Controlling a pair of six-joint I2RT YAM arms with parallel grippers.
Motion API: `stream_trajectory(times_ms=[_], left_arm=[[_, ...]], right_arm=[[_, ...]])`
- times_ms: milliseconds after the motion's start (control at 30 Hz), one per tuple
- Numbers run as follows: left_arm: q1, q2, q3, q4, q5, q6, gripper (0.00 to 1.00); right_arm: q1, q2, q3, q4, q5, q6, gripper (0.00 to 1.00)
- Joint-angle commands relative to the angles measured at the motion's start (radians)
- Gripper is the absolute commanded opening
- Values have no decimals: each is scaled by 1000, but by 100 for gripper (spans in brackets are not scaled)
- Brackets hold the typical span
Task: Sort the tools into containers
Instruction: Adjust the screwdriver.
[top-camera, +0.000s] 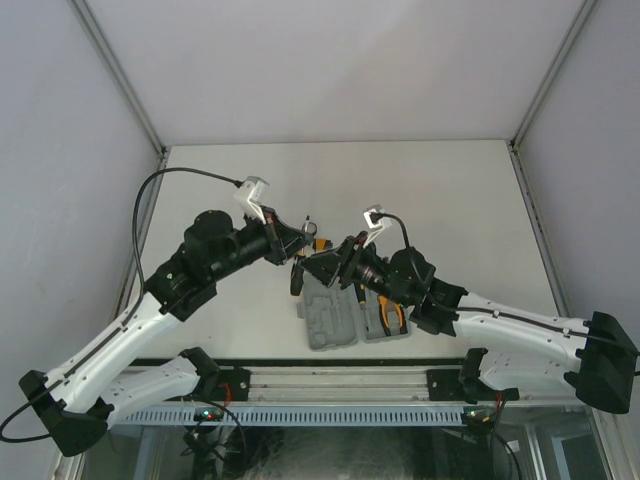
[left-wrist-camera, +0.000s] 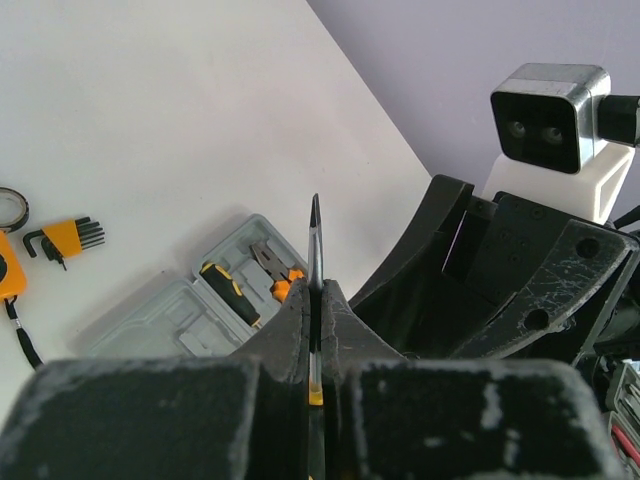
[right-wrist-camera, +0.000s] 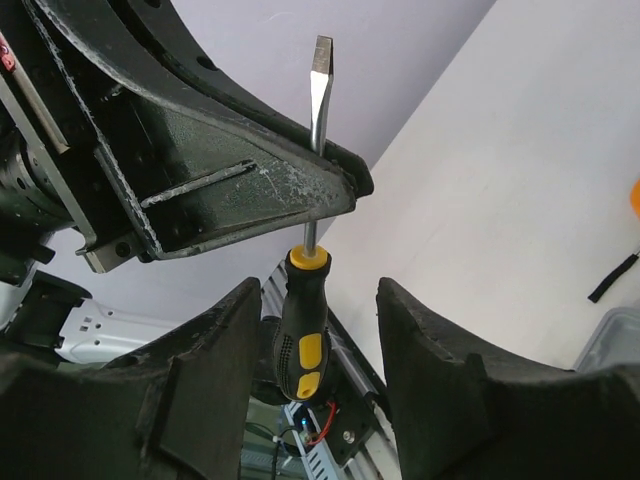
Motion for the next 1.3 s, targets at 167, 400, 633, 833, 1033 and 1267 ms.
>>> stream_trajectory(times_ms=[167, 400, 633, 833, 1033, 1267], left_arm=[[5, -18, -27, 64, 37, 1, 0], [5, -39, -52, 109, 84, 14, 0], [5, -59, -64, 131, 100, 23, 0], [5, -63, -71, 167, 136, 18, 0], [5, -60, -77, 192, 171, 10, 0], [5, -68, -91, 215, 187, -3, 0]], right_arm=[[-33, 10, 49, 63, -84, 12, 46], [-56, 22, 49, 103, -193, 16, 45], [-73, 35, 48, 99, -262, 25, 42], [-66, 40, 49, 93, -281, -25, 42], [-67, 34, 33, 135, -282, -42, 38], [-69, 42, 33, 150, -303, -41, 22]])
